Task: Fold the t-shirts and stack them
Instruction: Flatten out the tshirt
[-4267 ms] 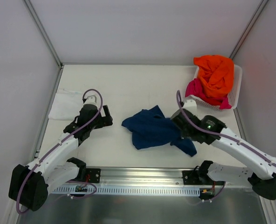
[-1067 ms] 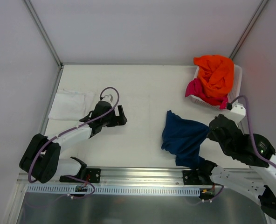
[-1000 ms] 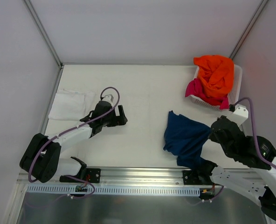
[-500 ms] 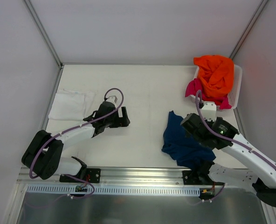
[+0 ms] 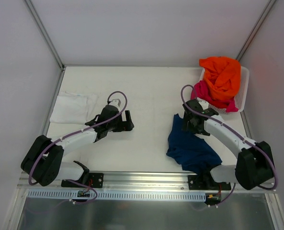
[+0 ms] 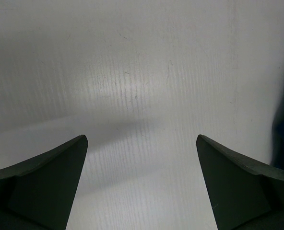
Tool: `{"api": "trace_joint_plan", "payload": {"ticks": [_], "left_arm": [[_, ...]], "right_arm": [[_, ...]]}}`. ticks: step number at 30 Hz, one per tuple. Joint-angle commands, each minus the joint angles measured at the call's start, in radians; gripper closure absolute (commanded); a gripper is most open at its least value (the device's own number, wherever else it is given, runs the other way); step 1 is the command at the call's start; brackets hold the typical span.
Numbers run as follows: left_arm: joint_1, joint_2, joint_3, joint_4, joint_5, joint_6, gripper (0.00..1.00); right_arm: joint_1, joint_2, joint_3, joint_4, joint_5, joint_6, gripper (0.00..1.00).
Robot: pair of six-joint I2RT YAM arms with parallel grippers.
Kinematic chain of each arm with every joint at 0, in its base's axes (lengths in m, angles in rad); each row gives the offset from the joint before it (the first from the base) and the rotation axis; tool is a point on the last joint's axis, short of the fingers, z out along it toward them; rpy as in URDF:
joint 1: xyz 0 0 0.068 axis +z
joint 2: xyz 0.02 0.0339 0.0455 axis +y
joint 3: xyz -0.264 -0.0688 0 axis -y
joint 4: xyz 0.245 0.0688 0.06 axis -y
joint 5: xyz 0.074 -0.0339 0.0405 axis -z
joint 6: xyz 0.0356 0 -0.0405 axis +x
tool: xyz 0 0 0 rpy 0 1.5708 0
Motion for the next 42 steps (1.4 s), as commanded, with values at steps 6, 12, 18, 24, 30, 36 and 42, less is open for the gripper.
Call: {"api": "trace_joint_plan", "payload": {"ticks": [6, 12, 18, 24, 30, 36, 42], "left_arm": [[-0.016, -0.013, 0.006, 0.032, 0.007, -0.004, 0.01], [-0.017, 0.024, 0.016, 0.034, -0.001, 0.002, 0.01], [-0.017, 0.046, 0.015, 0.036, -0.013, 0.003, 0.01], [-0.017, 0.006, 0.009, -0.001, -0.059, 0.019, 0.01], [-0.017, -0.045, 0.015, -0.038, -0.11, 0.026, 0.01], [-0.017, -0.047, 0.049, -0.05, -0.11, 0.016, 0.01], [-0.017, -0.016, 0.108, -0.053, -0.085, 0.02, 0.01]], "right_arm": [[-0.042, 0.235, -0.012, 0.222, -0.184, -0.031, 0.14], [-0.03, 0.399, 0.068, 0.372, -0.39, -0.041, 0.94], [0.111, 0.712, 0.506, 0.236, -0.332, -0.11, 1.0], [0.22, 0.889, 0.964, -0.011, -0.232, -0.185, 1.0], [0.234, 0.629, 0.937, -0.111, -0.015, -0.244, 1.0], [0.221, 0.357, 0.871, -0.24, 0.183, -0.278, 1.0], [0.205, 0.199, 0.779, -0.275, 0.201, -0.278, 1.0]]}}
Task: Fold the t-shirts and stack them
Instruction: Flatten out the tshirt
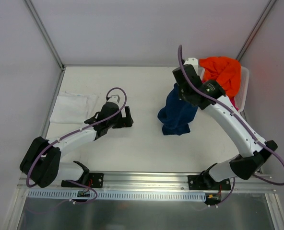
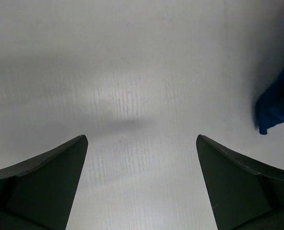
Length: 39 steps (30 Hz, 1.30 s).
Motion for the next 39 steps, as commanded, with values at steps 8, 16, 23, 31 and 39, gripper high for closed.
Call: {"api": "trace_joint_plan", "payload": {"ticks": [8, 16, 23, 31, 39], "left_arm": [[-0.026, -0.007, 0.094, 0.0, 0.002, 0.007, 0.01], [-0.026, -0.048, 0.089, -0.014, -0.018, 0.0, 0.01], [-0.026, -0.099, 0.058, -0.034, -0.064, -0.002, 0.01], [-0.026, -0.107, 0.049, -0.033, -0.077, -0.01, 0.01], [-0.026, 0.018, 0.158, -0.033, -0.097, 0.038, 0.01]], "right_arm": [[0.01, -0.248, -0.289, -0.015, -0.046, 0.024, 1.0], [0.028, -0.236, -0.156, 0.059, -0.441, -0.074, 1.0], [0.041, -0.173, -0.082, 0.083, -0.524, -0.117, 1.0], [0.025, 0.2, -0.202, 0.044, -0.324, -0.036, 0.48], [0.028, 0.308, -0.164, 0.083, -0.285, -0.016, 0.36]]}}
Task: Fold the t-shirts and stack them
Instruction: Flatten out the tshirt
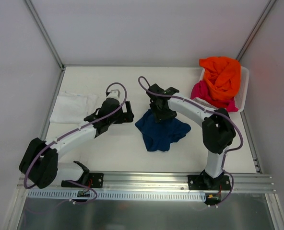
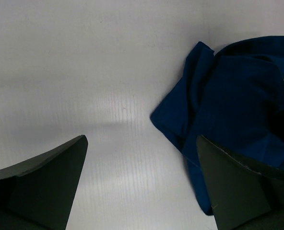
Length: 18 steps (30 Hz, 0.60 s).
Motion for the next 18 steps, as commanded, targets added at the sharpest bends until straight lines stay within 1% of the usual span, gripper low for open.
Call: {"api": "trace_joint_plan", "payload": {"ticks": [1, 2, 3, 5, 8, 11, 14, 15, 18], "left_arm": [[-0.008, 0.103, 0.115, 0.004, -0.026, 0.044, 0.01], [-0.008, 0.127, 0.153, 0.007, -0.01, 0.049, 0.01], [-0.007, 0.169, 0.169, 0.01, 0.018, 0.048, 0.01], [-0.008, 0.201, 0.189, 0.03, 0.029, 0.043, 0.01], [-0.007, 0.239, 0.186, 0.047, 0.021, 0.043, 0.01], [-0.007, 0.253, 0.178, 0.05, 0.012, 0.04, 0.01], [-0.008, 0.261, 0.161, 0.053, 0.004, 0.022, 0.01], [-0.007, 0.261, 0.157, 0.056, 0.003, 0.017, 0.01], [-0.007, 0.256, 0.138, 0.059, -0.003, 0.011, 0.01]], "right_arm": [[0.0, -0.086, 0.078, 0.009, 0.021, 0.014, 0.35], [0.001, -0.093, 0.079, 0.03, -0.005, 0.006, 0.35], [0.003, -0.103, 0.079, 0.046, -0.018, 0.003, 0.35], [0.01, -0.136, 0.087, 0.053, -0.021, 0.0, 0.35], [0.026, -0.191, 0.113, 0.055, -0.026, -0.006, 0.35], [0.029, -0.215, 0.138, 0.053, -0.085, -0.017, 0.34], [0.029, -0.181, 0.159, 0.06, -0.119, -0.027, 0.33], [0.029, -0.14, 0.165, 0.058, -0.125, -0.029, 0.33], [0.03, -0.075, 0.153, 0.093, -0.17, -0.018, 0.36]]}}
